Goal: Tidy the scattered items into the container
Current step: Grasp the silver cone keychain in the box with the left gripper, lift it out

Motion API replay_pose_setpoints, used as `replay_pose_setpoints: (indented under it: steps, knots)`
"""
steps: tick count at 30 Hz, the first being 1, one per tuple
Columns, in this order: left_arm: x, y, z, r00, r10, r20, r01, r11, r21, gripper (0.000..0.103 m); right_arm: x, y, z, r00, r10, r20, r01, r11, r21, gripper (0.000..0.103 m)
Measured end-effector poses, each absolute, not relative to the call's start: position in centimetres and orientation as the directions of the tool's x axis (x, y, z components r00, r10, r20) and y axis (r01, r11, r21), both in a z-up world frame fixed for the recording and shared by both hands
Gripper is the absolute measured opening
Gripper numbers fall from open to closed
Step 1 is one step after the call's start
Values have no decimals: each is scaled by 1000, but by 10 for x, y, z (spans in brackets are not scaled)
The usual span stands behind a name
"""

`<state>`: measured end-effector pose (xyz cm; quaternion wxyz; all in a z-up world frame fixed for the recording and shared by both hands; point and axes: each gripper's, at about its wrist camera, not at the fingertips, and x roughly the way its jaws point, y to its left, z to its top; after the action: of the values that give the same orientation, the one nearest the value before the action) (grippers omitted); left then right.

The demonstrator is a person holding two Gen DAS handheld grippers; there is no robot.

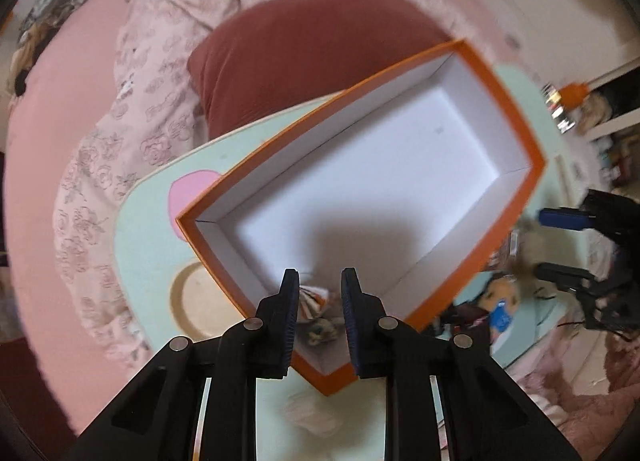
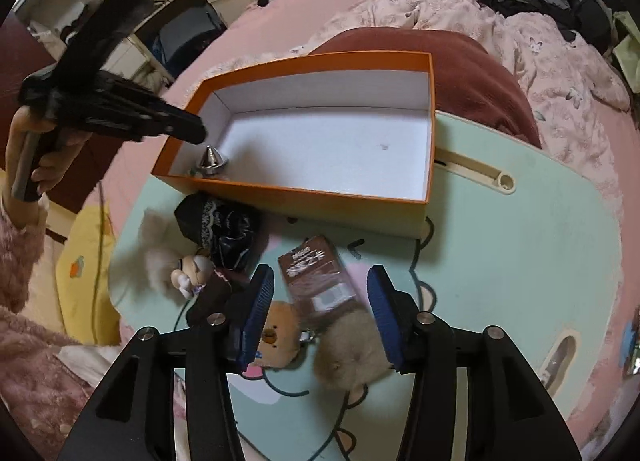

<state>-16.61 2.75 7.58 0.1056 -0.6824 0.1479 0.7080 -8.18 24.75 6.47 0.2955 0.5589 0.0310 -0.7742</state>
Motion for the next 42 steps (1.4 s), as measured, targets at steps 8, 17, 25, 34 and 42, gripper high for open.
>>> replay_pose_setpoints:
  steps: [8,17,25,34,42]
  knots:
    - [-165,47,49,85,-244,-966,-407,-893,190,21,-78,264,60,-191,-471,-861,468,-815,342,50]
    - [-165,53,34,75,-310,-948,-407,-877,255,43,-81,272,60,-197,-499,-844,454,-809,373,50]
    - [-168,55,29,121,-275,-954,-387,-898,210,29,-83,276,62,-205,-515,-832,439,-808,393,50]
    - [-168,54,47,62,-213,-975,-399,-901,172,27,-86,279,63,-210,-517,-830,429,-811,397,50]
    - [-140,39,141,-125,75,-989,-355,-935,-26,27,-87,273,74,-220,-510,-832,448,-810,378,50]
